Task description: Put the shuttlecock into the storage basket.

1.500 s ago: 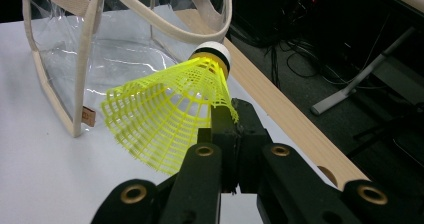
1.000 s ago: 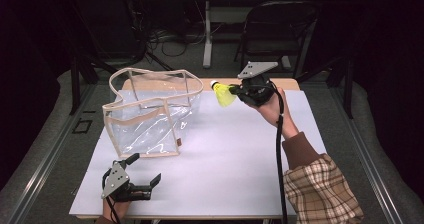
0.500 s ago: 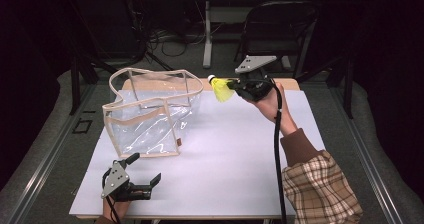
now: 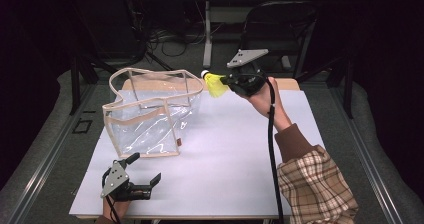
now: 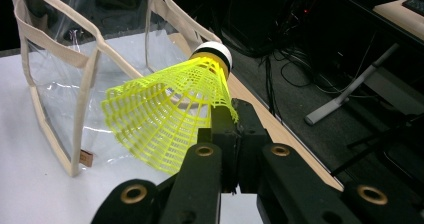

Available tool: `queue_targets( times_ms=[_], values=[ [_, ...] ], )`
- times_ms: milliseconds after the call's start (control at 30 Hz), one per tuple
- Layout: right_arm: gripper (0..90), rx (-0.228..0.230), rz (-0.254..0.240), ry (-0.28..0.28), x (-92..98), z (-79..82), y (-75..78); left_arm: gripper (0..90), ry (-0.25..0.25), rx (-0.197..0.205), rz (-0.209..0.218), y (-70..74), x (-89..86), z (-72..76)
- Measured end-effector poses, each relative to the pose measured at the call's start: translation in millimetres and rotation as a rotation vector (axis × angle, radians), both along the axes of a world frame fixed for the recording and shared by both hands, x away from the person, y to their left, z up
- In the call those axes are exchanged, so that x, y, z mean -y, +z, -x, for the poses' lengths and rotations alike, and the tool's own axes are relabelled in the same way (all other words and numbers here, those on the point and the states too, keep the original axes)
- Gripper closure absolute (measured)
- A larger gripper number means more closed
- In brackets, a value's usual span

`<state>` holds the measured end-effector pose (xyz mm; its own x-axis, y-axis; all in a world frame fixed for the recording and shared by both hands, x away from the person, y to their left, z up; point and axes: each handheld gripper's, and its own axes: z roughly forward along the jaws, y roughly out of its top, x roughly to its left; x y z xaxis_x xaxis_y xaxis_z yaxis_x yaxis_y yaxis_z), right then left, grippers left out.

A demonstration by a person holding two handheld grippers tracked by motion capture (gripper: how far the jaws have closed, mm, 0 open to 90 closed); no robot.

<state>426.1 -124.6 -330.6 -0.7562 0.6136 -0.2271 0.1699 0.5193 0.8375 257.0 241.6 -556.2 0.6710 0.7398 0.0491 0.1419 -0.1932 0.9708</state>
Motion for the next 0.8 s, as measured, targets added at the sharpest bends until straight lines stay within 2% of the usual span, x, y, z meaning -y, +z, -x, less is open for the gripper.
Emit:
queue_targets(
  times_ms=[133,200,300,367,467,533,633,800],
  values=[
    [90.0,0.000,0.009,0.017,-10.5,0.4,1.5,0.3,-0.005,0.002,0.000,0.1,2.0,-0.2],
    [90.0,0.001,0.008,0.028,-14.8,-1.1,3.1,0.4,0.001,-0.013,0.011,-0.9,1.6,-0.9],
    [90.0,0.003,-0.004,0.034,-18.7,-1.8,4.5,0.4,0.007,0.002,0.016,0.7,-0.1,0.6],
    [90.0,0.010,0.007,0.030,-21.5,-2.5,4.4,0.4,0.006,0.000,0.018,0.5,-0.6,-0.2],
    [90.0,0.007,-0.015,0.030,-23.0,-3.1,5.7,0.4,-0.001,-0.003,0.016,0.3,0.1,0.4],
    [90.0,0.008,-0.006,0.026,-24.6,-4.0,6.0,0.4,-0.002,-0.003,0.016,0.3,0.0,0.0],
    [90.0,0.009,-0.025,0.020,-25.4,-4.6,7.8,0.4,-0.007,-0.002,0.018,0.8,0.2,0.7],
    [90.0,0.008,-0.030,0.014,-30.0,-6.7,8.4,0.4,-0.008,-0.006,0.017,0.3,0.1,-0.4]
  ],
)
